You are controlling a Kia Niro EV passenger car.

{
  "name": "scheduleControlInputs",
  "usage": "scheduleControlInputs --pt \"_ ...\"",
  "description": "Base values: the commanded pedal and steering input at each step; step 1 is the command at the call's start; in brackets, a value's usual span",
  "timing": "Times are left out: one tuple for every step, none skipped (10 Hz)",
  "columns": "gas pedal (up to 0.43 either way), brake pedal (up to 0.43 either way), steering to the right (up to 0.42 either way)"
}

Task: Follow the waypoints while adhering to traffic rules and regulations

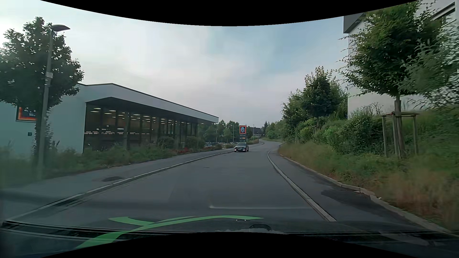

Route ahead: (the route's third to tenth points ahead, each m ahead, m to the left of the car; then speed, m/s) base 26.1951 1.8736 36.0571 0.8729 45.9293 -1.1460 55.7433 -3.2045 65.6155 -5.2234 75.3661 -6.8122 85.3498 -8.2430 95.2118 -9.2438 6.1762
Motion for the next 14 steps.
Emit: scheduleControlInputs --pt "0.138 0.000 0.013" --pt "0.138 0.000 0.014" --pt "0.138 0.000 0.014" --pt "0.138 0.000 0.014" --pt "0.138 0.000 0.015" --pt "0.138 0.000 0.015" --pt "0.138 0.000 0.016" --pt "0.138 0.000 0.017" --pt "0.138 0.000 0.017" --pt "0.138 0.000 0.019" --pt "0.130 0.000 0.021" --pt "0.130 0.000 0.021" --pt "0.130 0.000 0.021" --pt "0.130 0.000 0.022"
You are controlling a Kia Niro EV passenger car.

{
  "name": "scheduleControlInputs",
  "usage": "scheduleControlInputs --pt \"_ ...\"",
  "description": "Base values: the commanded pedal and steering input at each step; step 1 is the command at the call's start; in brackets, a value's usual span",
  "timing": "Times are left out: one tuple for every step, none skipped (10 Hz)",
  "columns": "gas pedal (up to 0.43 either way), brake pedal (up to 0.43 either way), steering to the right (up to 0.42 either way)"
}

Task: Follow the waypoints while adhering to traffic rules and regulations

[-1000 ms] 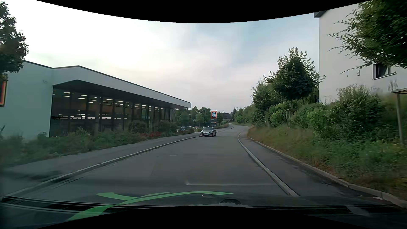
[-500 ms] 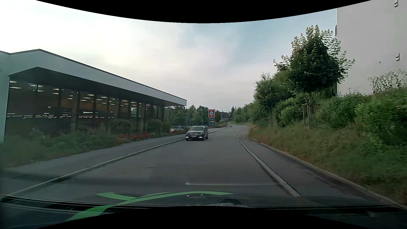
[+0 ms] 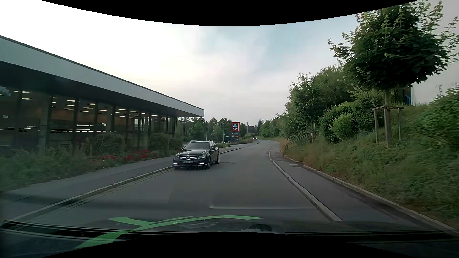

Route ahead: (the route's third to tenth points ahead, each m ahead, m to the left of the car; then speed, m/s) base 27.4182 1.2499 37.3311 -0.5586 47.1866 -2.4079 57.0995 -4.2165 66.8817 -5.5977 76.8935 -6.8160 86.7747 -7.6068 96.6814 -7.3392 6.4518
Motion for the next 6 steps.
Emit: scheduleControlInputs --pt "0.130 0.000 0.022" --pt "0.130 0.000 0.022" --pt "0.130 0.000 0.022" --pt "0.130 0.000 0.021" --pt "0.130 0.000 0.020" --pt "0.118 0.000 0.020"
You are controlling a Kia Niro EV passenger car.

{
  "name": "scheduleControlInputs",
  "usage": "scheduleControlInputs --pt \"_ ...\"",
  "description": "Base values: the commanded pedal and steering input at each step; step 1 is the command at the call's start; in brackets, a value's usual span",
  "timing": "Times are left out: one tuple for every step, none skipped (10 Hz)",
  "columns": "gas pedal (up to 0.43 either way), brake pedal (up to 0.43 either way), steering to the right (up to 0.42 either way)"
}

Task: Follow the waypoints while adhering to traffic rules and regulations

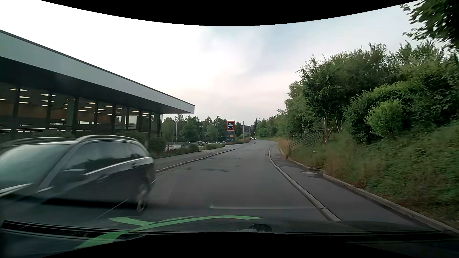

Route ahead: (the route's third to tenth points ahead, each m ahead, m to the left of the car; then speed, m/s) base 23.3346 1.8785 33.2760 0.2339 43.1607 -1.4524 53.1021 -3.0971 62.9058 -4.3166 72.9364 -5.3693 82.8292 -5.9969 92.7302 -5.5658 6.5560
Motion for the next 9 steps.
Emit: scheduleControlInputs --pt "0.118 0.000 0.020" --pt "0.118 0.000 0.021" --pt "0.118 0.000 0.020" --pt "0.118 0.000 0.020" --pt "0.118 0.000 0.021" --pt "0.118 0.000 0.024" --pt "0.118 0.000 0.024" --pt "0.118 0.000 0.024" --pt "0.118 0.000 0.024"
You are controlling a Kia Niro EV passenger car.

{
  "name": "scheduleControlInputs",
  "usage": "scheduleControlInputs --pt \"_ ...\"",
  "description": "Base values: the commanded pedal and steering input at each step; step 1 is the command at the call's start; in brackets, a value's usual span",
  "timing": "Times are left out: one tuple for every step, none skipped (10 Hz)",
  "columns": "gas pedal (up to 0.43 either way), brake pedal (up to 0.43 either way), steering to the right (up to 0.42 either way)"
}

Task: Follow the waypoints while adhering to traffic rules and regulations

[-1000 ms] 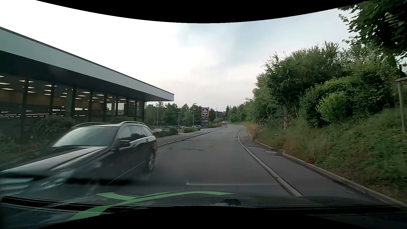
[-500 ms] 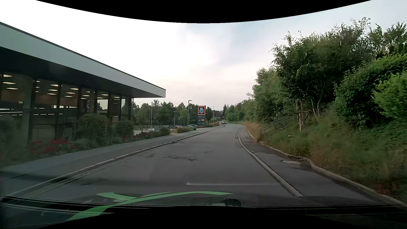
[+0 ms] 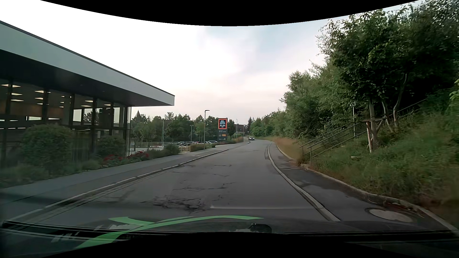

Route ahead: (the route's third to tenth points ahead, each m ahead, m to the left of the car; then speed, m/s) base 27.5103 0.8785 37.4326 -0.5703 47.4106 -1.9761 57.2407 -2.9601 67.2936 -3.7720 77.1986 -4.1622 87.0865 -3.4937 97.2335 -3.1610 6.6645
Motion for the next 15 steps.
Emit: scheduleControlInputs --pt "0.118 0.000 0.024" --pt "0.118 0.000 0.024" --pt "0.118 0.000 0.022" --pt "0.118 0.000 0.019" --pt "0.118 0.000 0.018" --pt "0.118 0.000 0.018" --pt "0.118 0.000 0.018" --pt "0.118 0.000 0.018" --pt "0.118 0.000 0.019" --pt "0.118 0.000 0.020" --pt "0.118 0.000 0.020" --pt "0.118 0.000 0.020" --pt "0.118 0.000 0.020" --pt "0.110 0.000 0.020" --pt "0.087 0.000 0.020"
